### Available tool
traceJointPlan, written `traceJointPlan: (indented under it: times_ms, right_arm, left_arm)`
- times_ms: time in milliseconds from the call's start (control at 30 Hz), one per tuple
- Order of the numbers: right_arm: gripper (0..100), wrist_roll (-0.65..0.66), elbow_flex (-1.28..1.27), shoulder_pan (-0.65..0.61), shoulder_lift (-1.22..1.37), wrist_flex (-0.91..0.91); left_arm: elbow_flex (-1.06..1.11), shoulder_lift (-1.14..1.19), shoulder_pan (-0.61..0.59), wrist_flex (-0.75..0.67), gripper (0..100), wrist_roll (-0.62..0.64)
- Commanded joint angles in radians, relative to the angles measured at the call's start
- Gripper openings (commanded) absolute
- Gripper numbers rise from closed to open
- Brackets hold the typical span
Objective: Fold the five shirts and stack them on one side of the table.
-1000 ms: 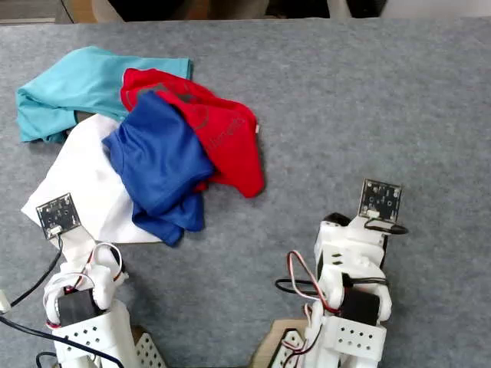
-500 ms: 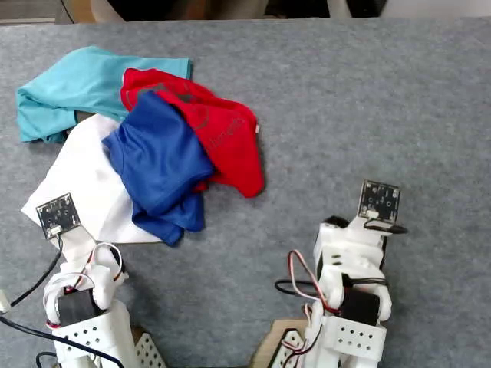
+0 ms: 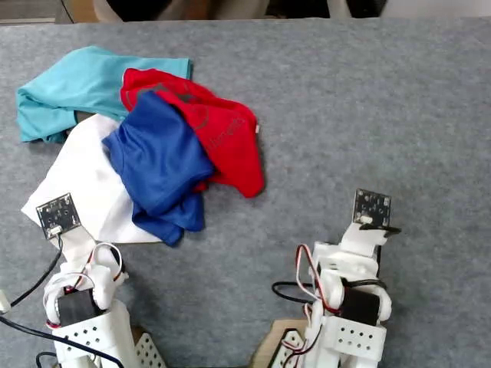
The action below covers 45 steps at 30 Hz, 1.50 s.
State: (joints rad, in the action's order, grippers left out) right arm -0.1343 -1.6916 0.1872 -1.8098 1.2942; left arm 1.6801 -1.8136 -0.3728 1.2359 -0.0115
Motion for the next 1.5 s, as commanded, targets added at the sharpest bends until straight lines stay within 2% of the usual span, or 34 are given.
traceJointPlan:
  times_ms: [0, 1467]
  right_arm:
    - [0.5, -0.006, 0.001, -0.005, -0.071, 0.005]
    - [0.5, -0.006, 0.001, -0.005, -0.071, 0.005]
  left_arm:
    - [0.011, -0.007, 0.011, -0.017, 2, 0.003]
    - [0.011, -0.008, 0.012, -0.034, 2, -0.002]
